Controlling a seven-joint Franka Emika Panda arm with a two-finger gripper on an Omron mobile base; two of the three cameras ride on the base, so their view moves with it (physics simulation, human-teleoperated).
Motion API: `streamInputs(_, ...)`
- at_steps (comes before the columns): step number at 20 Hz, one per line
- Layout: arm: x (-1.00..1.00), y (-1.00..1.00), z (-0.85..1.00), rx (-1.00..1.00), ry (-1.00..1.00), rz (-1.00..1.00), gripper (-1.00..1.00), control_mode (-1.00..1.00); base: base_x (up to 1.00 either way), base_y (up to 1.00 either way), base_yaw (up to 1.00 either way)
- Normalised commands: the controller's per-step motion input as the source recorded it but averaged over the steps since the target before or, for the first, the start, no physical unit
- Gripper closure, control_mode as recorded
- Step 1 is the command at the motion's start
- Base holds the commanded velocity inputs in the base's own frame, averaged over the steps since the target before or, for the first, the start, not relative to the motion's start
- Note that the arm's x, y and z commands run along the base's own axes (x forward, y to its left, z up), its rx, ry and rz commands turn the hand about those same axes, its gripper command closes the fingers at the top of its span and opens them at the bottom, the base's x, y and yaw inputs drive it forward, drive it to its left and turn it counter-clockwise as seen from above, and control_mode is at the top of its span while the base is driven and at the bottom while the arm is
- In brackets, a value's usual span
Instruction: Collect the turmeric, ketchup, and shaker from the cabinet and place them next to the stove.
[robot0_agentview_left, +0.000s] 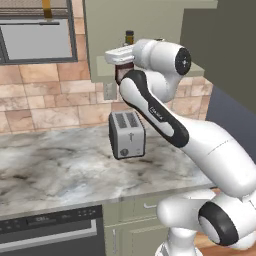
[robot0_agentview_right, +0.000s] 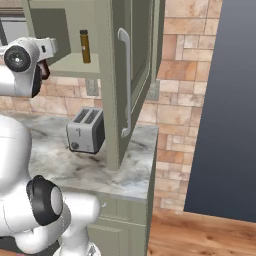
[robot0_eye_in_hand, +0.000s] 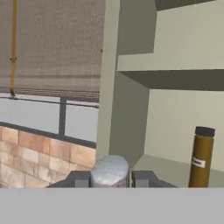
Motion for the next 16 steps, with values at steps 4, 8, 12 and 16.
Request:
streamInputs(4,-0.72,0.02,0.03,-0.02,0.02,0.04,1.0,-1.0,0.0,0.0,0.0)
streamInputs(8,-0.77,-0.02,0.0,-0.03,0.03,0.02,1.0,-1.0,0.0,0.0,0.0)
streamInputs(12,-0.97,-0.15,-0.07,0.0,0.0,0.0,1.0,-1.0,0.0,0.0,0.0)
streamInputs(16,-1.0,-0.35,-0.08,0.0,0.0,0.0,1.0,-1.0,0.0,0.0,0.0)
